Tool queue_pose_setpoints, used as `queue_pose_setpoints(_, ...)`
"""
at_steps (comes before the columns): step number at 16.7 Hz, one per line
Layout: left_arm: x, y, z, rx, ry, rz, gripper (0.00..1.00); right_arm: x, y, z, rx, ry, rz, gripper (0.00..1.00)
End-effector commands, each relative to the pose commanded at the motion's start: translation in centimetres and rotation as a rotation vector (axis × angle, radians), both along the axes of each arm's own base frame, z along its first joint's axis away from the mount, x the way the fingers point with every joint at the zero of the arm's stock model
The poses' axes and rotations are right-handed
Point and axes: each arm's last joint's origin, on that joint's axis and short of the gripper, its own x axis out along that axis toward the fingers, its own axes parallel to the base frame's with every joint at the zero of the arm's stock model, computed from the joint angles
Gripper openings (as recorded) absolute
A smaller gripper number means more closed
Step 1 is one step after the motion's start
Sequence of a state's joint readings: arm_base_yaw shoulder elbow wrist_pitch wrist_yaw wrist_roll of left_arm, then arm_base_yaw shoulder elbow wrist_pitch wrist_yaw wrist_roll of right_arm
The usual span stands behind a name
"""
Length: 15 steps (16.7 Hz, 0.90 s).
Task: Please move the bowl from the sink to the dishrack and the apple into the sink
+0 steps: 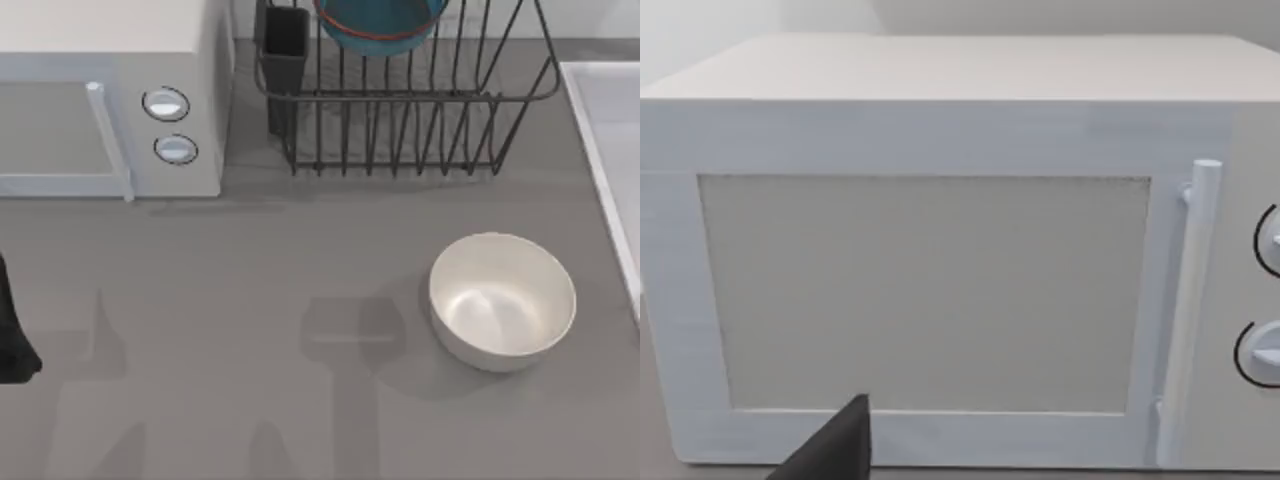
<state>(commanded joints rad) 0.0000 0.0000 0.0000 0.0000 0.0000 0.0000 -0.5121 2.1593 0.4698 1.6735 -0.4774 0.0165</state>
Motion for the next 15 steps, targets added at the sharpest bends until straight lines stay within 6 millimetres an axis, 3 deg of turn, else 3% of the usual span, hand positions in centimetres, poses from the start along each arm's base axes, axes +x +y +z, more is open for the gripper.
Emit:
queue_pose_setpoints(4, 0.0, 0.0, 0.0, 0.0, 0.0, 0.0, 1.0, -0.4, 1.9, 2.7, 0.022, 0.043, 0.006, 1.0)
queue_pose_setpoints(8, 0.0, 0.0, 0.0, 0.0, 0.0, 0.0, 1.0, -2.1, 4.9, 7.5, 0.009, 0.035, 0.011, 1.0)
queue_pose_setpoints(12, 0.0, 0.0, 0.0, 0.0, 0.0, 0.0, 1.0, -6.0, 8.3, 12.8, -0.031, -0.06, 0.012, 1.0)
queue_pose_setpoints(15, 0.0, 0.0, 0.0, 0.0, 0.0, 0.0, 1.0, -10.1, 10.5, 14.7, -0.046, -0.129, 0.01, 1.0)
